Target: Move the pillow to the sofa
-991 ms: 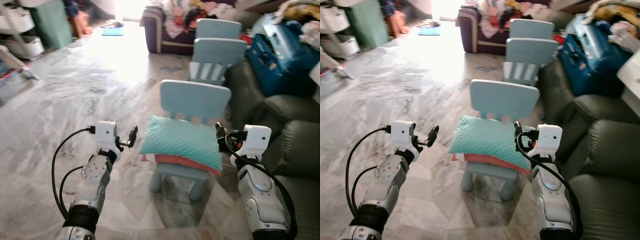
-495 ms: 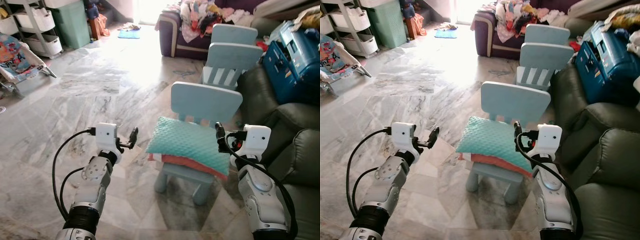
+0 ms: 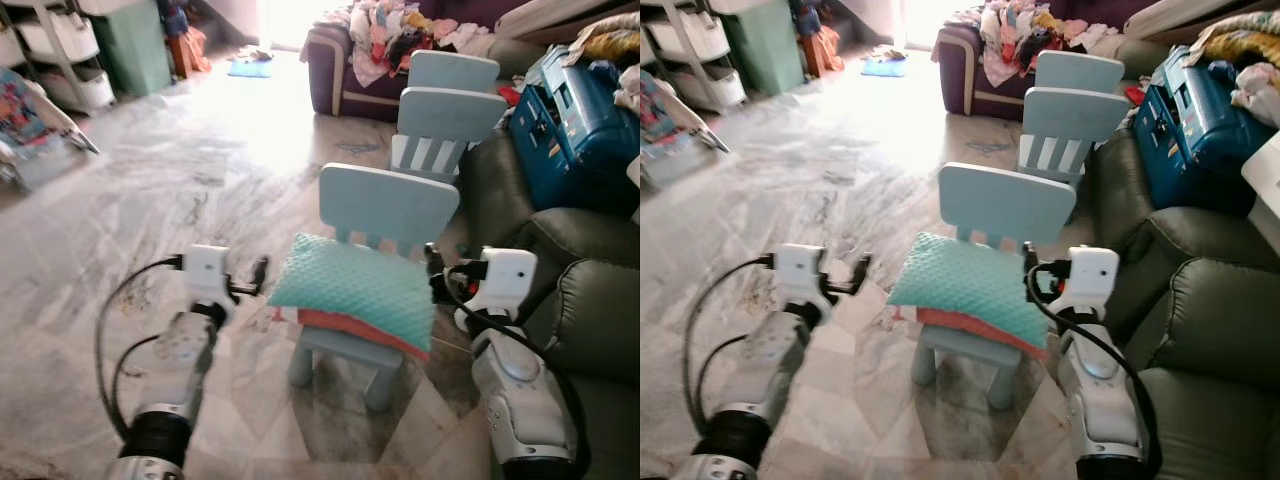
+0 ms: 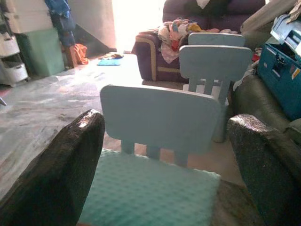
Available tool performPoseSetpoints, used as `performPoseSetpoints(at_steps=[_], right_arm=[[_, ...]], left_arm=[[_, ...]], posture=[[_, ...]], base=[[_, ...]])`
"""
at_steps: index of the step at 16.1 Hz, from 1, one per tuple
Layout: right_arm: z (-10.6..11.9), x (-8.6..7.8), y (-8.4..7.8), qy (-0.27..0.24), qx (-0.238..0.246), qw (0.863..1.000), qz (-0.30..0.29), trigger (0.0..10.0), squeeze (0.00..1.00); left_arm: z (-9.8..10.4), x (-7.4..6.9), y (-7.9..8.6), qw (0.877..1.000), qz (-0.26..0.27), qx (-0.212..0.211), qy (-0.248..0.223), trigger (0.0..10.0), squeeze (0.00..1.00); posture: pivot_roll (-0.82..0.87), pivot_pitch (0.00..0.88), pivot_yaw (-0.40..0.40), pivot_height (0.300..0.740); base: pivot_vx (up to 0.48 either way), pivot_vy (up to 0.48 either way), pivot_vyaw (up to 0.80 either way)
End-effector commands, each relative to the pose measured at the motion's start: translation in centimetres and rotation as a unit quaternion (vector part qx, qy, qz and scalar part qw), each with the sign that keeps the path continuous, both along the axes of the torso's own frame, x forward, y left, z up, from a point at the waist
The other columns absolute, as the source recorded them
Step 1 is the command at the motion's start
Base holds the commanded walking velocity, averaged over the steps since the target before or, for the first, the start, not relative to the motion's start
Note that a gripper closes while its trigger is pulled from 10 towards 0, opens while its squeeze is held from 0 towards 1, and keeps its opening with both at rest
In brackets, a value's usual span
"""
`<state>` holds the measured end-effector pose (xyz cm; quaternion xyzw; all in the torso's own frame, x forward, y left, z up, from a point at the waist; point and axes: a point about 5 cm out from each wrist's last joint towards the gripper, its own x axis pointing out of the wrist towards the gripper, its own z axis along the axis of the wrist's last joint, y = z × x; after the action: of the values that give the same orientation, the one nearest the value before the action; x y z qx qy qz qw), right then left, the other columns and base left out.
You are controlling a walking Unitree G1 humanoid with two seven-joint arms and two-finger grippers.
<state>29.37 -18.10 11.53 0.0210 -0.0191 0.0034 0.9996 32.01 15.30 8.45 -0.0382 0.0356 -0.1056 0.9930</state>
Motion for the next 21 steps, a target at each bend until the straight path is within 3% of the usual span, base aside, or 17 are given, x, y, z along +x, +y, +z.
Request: performPoseSetpoints(at_steps=[1,7,10,17,21], right_arm=[[0.21,-0.11,-0.59,-0.004,-0.001,1.0,-0.011,10.0,0.0],[0.19,-0.1,-0.51,-0.003,-0.001,1.0,-0.011,10.0,0.0],[0.14,-0.13,-0.53,-0.003,0.0,1.0,-0.011,10.0,0.0],[0.14,-0.12,-0.57,-0.003,-0.001,1.0,-0.011,10.0,0.0],[0.15,-0.11,-0.64,-0.002,-0.001,1.0,-0.013,10.0,0.0]], left_arm=[[-0.01,-0.09,-0.79,1.0,-0.01,-0.001,-0.001,10.0,0.0],[-0.02,-0.04,-0.43,1.0,0.005,-0.013,0.002,10.0,0.0],[-0.08,0.18,-0.09,0.998,0.027,-0.044,0.019,10.0,0.0],[-0.13,0.17,-0.2,0.999,0.021,-0.034,0.02,10.0,0.0],[0.01,0.16,-0.39,0.999,0.015,-0.033,0.013,10.0,0.0]], posture=[[-0.15,0.048,-0.016,0.74],[-0.15,0.049,-0.015,0.74],[-0.15,0.049,-0.013,0.74],[-0.15,0.051,-0.016,0.74],[-0.15,0.05,-0.016,0.74]], base=[[0.0,0.0,0.0],[0.0,0.0,0.0],[0.0,0.0,0.0],[0.0,0.332,0.0],[0.0,0.0,0.0]])
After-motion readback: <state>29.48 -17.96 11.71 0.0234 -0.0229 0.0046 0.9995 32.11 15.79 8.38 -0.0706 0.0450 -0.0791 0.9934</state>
